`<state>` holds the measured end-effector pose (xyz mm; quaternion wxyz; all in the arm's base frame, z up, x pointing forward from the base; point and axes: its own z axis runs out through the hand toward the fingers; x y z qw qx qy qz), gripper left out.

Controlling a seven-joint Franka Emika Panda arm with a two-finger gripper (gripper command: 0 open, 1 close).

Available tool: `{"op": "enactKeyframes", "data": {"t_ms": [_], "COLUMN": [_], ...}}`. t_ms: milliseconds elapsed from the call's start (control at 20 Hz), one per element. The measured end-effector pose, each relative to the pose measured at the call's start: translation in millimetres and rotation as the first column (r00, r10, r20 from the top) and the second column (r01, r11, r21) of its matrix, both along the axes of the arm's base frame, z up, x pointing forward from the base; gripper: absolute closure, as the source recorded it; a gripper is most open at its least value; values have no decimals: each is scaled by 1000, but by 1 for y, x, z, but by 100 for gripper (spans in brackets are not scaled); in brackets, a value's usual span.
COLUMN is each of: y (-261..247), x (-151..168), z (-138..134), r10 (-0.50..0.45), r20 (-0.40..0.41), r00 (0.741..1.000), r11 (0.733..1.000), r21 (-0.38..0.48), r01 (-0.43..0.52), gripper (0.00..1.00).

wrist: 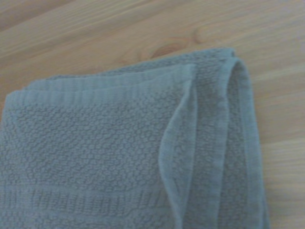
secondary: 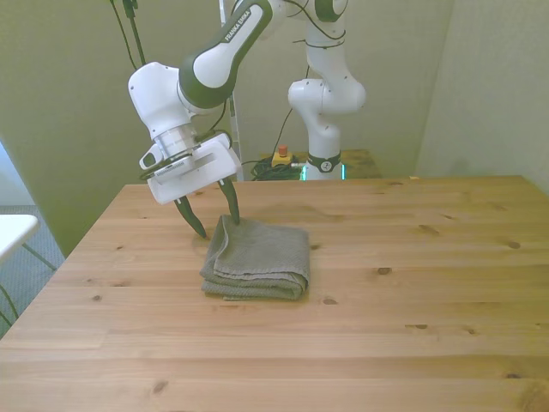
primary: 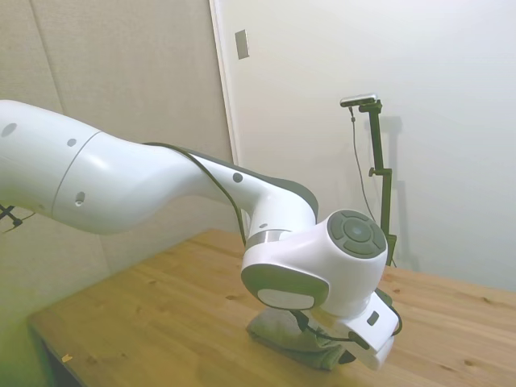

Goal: Unfold the towel

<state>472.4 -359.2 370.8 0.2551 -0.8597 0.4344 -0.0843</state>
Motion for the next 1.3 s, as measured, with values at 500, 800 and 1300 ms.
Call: {"op": "enactKeyframes", "data": {"t_ms": [500, 800, 1300], "y": [2, -3, -2], "x": [3, -1, -1], "z": [-7, -6, -5], "r10": [42, 52, 54], "r20": [19, 22, 24], "r00": [999, 998, 998], "r11": [999, 998, 998], "r21": [31, 38, 38], "r01": [-43, -52, -55], "gripper": [100, 100, 100]}}
